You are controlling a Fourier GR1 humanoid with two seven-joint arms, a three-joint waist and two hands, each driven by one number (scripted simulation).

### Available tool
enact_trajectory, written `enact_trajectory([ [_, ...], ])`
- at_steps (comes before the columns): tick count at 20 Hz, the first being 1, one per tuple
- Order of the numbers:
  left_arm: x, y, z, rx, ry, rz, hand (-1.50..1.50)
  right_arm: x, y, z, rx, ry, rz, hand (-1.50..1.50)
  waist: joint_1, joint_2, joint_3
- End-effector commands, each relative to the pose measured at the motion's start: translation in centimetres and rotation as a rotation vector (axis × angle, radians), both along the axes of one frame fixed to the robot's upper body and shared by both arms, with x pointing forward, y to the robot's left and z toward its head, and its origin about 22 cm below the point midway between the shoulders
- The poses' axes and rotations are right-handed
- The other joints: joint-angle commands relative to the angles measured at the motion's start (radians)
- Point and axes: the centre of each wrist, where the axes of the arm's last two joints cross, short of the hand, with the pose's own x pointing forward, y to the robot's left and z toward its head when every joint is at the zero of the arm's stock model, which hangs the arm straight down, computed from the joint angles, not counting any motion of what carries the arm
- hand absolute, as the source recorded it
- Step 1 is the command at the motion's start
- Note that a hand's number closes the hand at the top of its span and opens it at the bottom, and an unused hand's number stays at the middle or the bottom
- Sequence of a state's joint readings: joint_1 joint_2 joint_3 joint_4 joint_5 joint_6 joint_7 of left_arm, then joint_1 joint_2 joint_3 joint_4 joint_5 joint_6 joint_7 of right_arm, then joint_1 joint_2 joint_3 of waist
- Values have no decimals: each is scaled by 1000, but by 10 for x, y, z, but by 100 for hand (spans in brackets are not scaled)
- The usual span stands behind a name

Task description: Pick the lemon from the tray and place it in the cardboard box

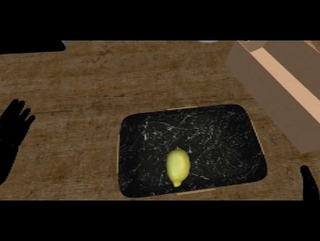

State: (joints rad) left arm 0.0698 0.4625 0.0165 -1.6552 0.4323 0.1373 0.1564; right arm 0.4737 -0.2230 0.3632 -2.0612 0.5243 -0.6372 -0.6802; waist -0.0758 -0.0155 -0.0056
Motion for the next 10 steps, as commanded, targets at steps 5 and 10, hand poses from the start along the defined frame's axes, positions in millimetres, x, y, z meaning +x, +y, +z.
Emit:
enact_trajectory([
  [5,5,-4,3,-13,-3,-7,0,-73,0,-18,-305,276,-286,-150,7,21,-7],
  [10,6,2,8,-6,-19,-25,0,-94,28,-9,-377,443,-386,-150,42,27,-6],
])
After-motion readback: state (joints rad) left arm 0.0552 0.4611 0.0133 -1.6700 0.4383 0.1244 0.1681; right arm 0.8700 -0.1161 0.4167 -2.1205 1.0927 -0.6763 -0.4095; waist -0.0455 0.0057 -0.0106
